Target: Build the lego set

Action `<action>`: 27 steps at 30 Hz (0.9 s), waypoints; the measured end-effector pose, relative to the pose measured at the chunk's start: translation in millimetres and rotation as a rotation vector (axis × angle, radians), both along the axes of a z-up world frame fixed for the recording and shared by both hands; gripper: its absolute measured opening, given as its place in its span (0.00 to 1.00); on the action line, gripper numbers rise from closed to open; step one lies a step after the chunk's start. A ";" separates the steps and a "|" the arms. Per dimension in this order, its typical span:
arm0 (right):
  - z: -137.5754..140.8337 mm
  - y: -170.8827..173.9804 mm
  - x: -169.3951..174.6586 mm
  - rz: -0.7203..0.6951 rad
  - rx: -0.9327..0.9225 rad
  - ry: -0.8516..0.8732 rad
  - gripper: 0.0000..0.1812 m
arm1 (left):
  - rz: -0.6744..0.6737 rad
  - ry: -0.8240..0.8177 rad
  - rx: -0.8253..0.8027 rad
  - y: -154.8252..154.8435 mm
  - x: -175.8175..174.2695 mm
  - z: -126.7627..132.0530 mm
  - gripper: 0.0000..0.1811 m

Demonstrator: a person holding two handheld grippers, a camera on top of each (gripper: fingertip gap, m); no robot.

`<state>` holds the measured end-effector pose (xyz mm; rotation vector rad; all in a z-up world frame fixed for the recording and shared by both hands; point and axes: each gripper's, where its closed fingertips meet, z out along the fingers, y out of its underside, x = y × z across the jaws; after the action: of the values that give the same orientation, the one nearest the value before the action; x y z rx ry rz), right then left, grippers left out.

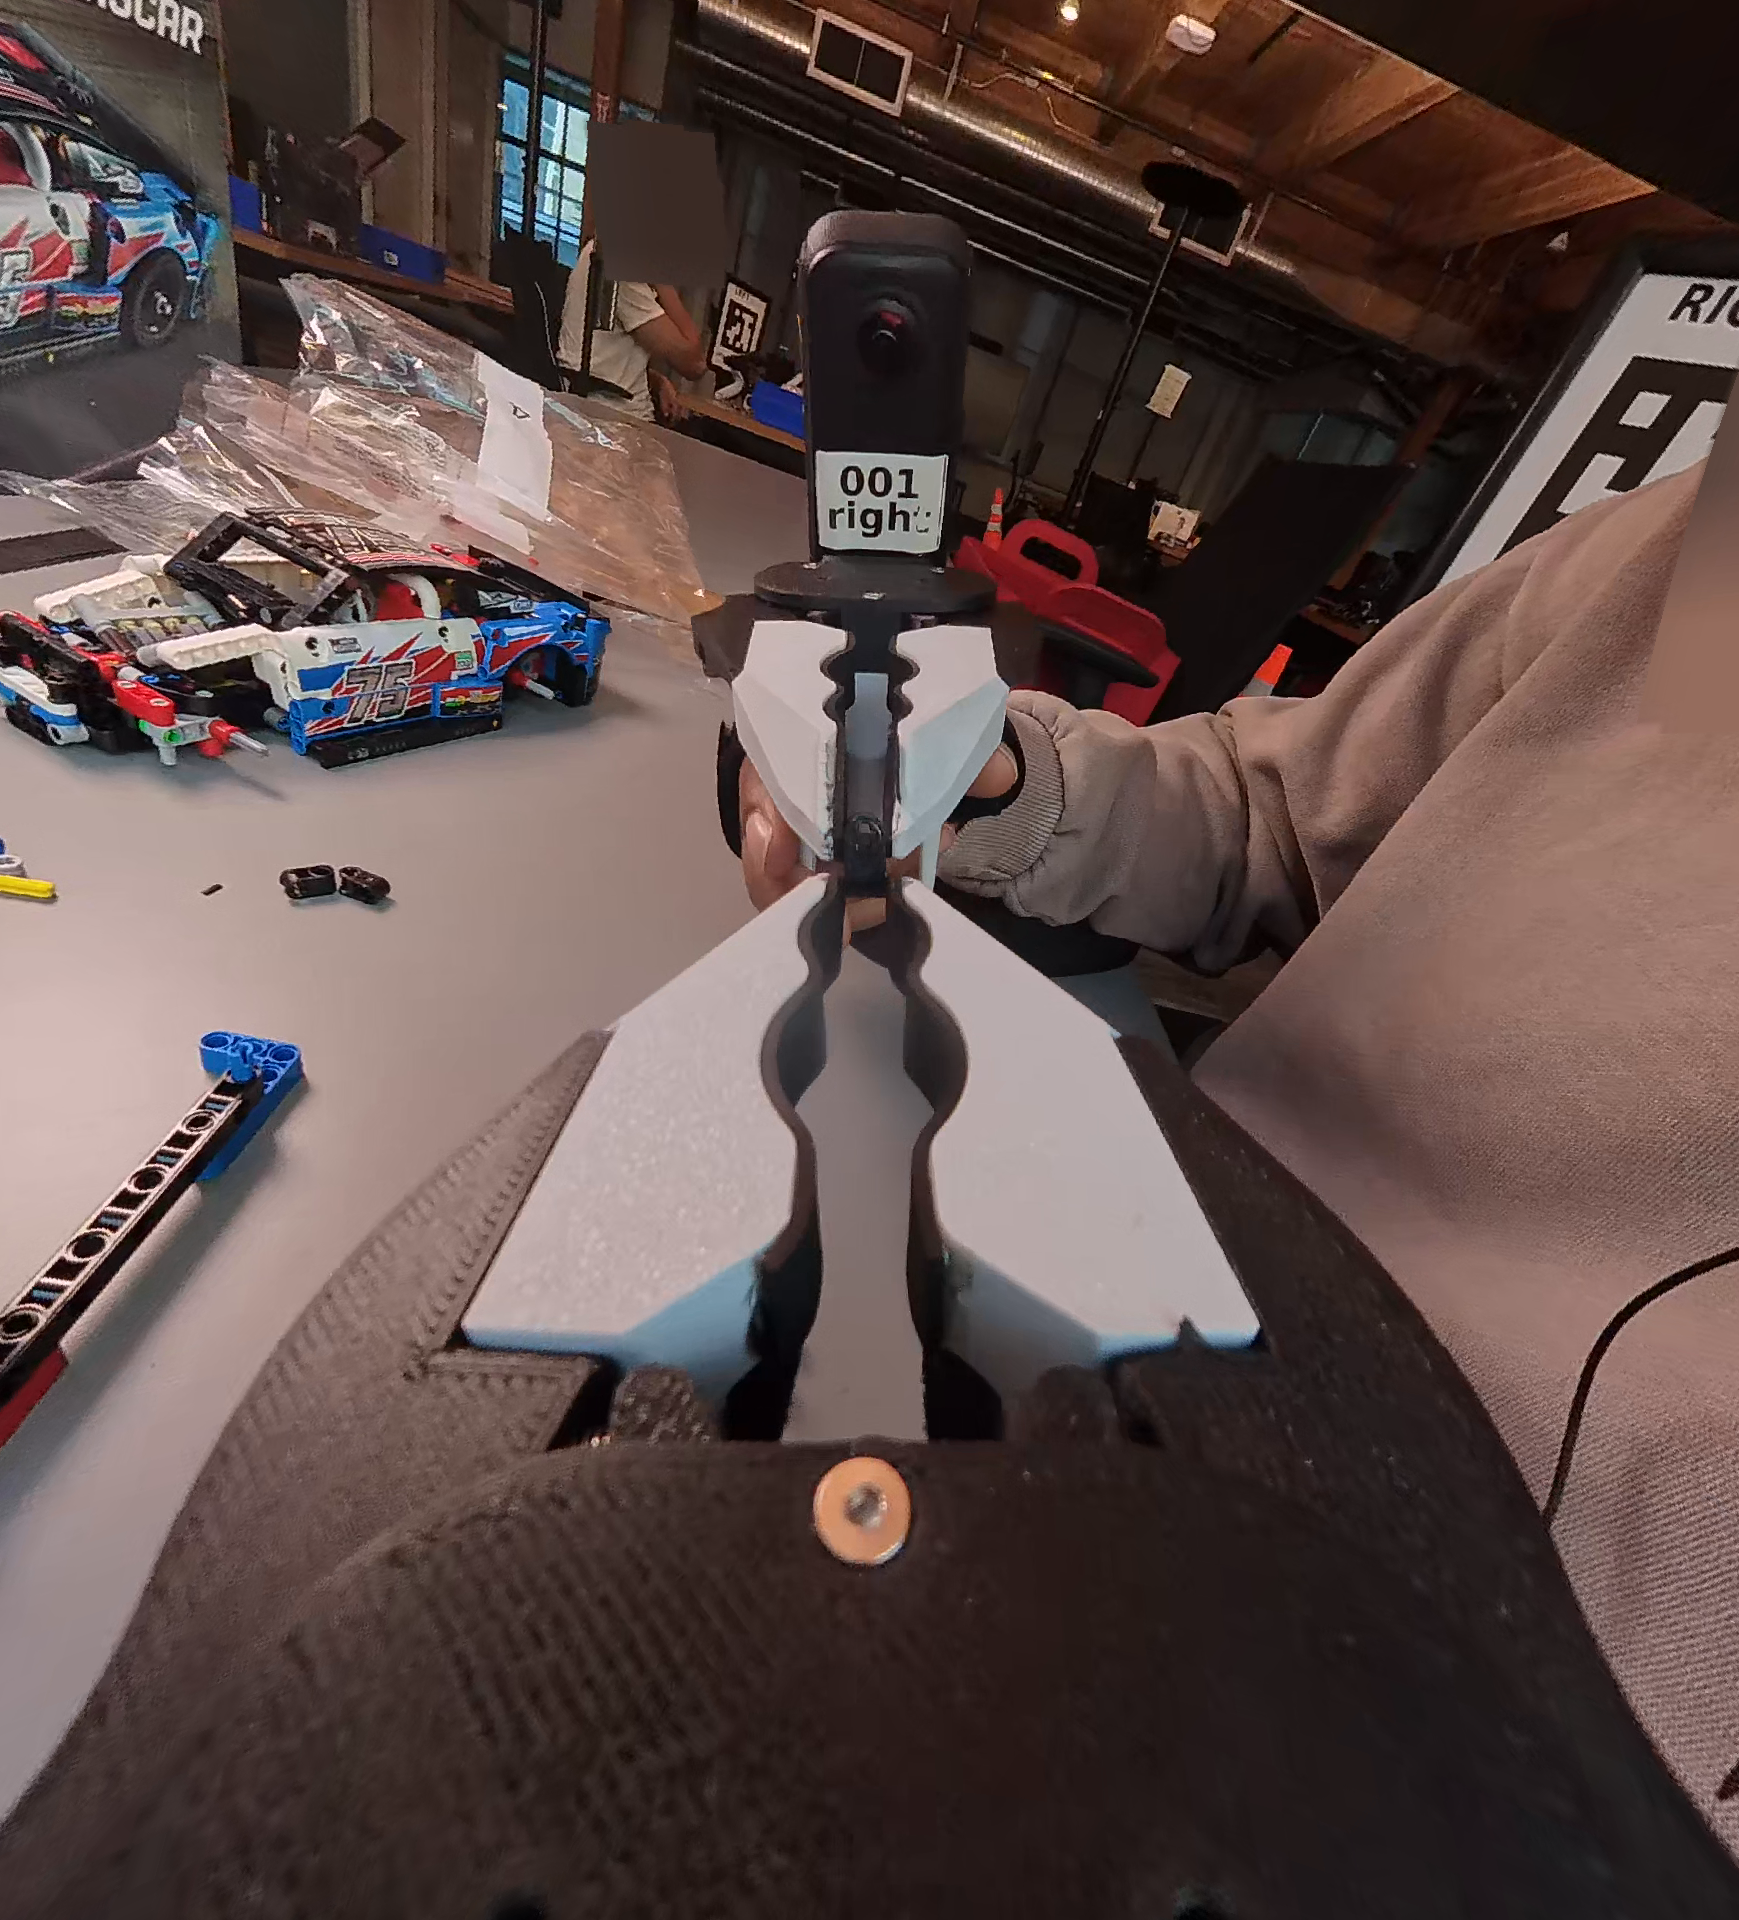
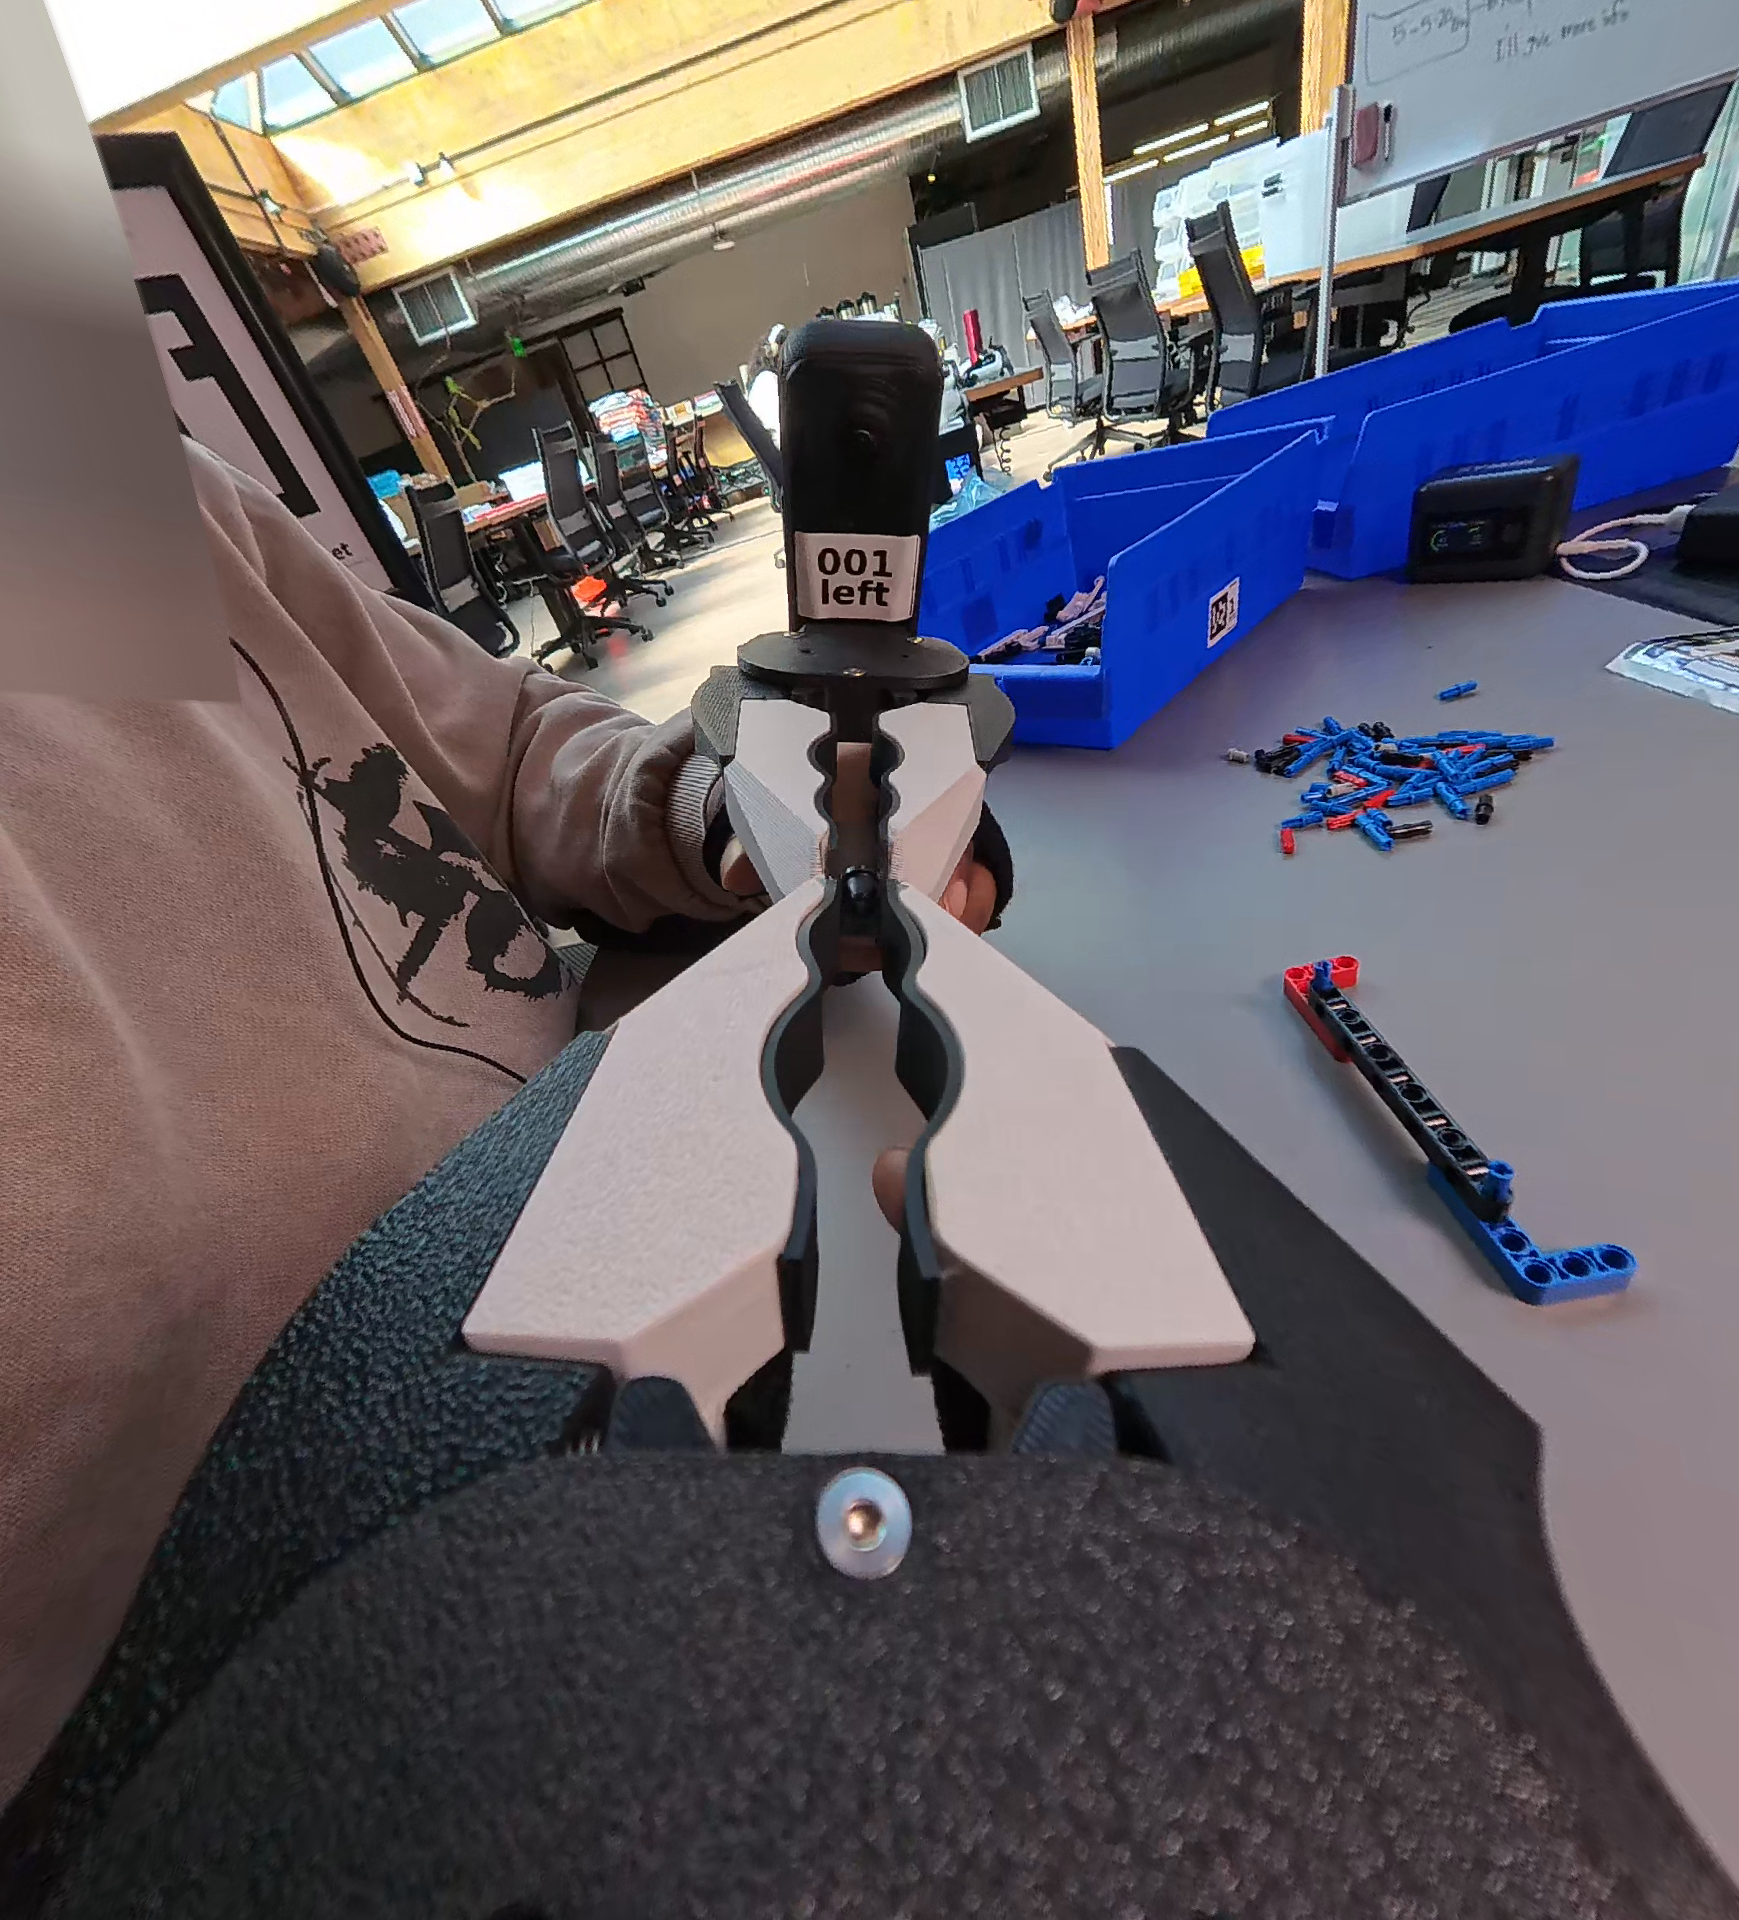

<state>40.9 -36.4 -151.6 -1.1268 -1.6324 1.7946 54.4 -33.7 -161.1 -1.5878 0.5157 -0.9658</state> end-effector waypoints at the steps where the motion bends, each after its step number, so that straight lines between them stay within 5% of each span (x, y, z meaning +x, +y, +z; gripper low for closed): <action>1: 0.2 -0.1 0.1 0.000 -0.002 0.002 0.03 | 0.000 0.003 0.002 0.0 -0.1 0.2 0.03; 24: 9.6 -0.4 -2.3 -0.046 -0.011 0.150 0.03 | 0.007 -0.113 0.008 1.3 -0.7 11.6 0.03; 27: 9.7 1.8 -1.2 -0.039 -0.012 0.141 0.03 | -0.001 -0.035 -0.018 1.3 -6.4 3.3 0.10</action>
<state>39.6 -34.5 -141.9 -1.0058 -1.5096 1.8174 48.0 -32.4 -157.8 -1.5844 0.4853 -1.0001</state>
